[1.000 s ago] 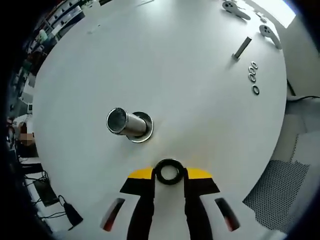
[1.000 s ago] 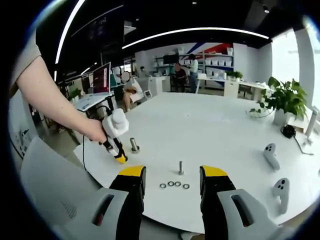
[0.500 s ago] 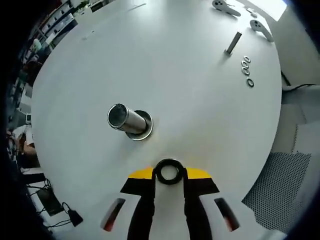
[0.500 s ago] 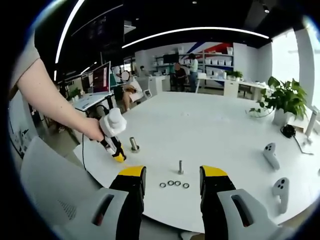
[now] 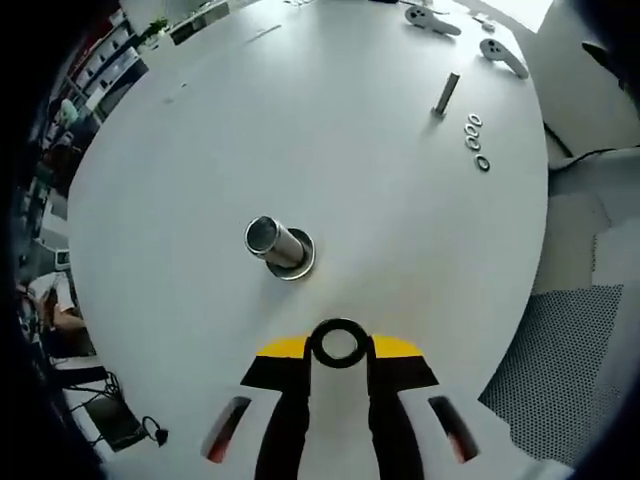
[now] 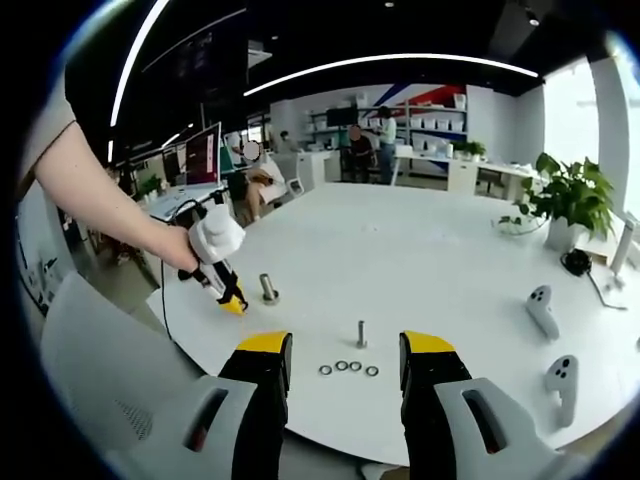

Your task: Place the washer onto the threaded stud by aligning its center hole with the stud, sliding it down to the base, and recovering from edge contact or off-axis alignment until the washer reaches the visible bottom stop.

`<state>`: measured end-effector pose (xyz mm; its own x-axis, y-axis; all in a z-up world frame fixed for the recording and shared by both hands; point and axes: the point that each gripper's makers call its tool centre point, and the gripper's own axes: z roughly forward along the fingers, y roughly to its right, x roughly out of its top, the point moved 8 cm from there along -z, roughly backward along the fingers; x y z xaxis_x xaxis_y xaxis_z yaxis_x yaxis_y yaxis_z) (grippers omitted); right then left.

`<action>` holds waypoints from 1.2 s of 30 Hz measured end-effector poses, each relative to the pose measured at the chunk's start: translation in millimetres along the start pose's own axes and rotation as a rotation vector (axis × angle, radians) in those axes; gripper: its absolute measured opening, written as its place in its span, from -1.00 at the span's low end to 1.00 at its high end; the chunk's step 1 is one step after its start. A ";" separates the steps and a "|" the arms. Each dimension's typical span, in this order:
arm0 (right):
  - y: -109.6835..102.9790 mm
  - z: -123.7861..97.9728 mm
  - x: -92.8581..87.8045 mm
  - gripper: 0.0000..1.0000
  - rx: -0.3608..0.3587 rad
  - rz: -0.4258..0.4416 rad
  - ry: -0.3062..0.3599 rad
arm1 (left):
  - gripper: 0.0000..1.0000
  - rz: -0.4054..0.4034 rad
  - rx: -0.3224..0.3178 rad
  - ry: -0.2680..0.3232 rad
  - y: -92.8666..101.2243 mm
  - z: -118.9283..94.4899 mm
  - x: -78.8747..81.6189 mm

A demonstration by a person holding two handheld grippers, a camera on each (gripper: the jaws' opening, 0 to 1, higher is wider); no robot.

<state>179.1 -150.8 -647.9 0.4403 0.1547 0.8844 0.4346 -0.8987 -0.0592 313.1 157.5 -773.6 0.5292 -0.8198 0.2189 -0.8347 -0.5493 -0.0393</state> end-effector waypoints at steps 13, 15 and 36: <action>0.4 0.5 -0.4 -0.10 -0.001 -0.001 -0.003 | -0.63 0.092 0.026 0.048 -7.8 -19.7 21.9; 0.5 0.3 -0.4 -0.10 -0.004 -0.001 -0.002 | -0.63 0.090 0.026 0.053 -9.1 -21.3 24.5; 0.9 0.4 -0.1 -0.10 -0.006 -0.001 -0.002 | -0.63 0.160 0.055 0.092 -13.7 -41.7 52.3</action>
<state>179.7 -151.4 -648.2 0.4418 0.1565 0.8833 0.4305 -0.9009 -0.0557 345.9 129.0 -720.9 0.3724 -0.8803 0.2940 -0.8960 -0.4235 -0.1332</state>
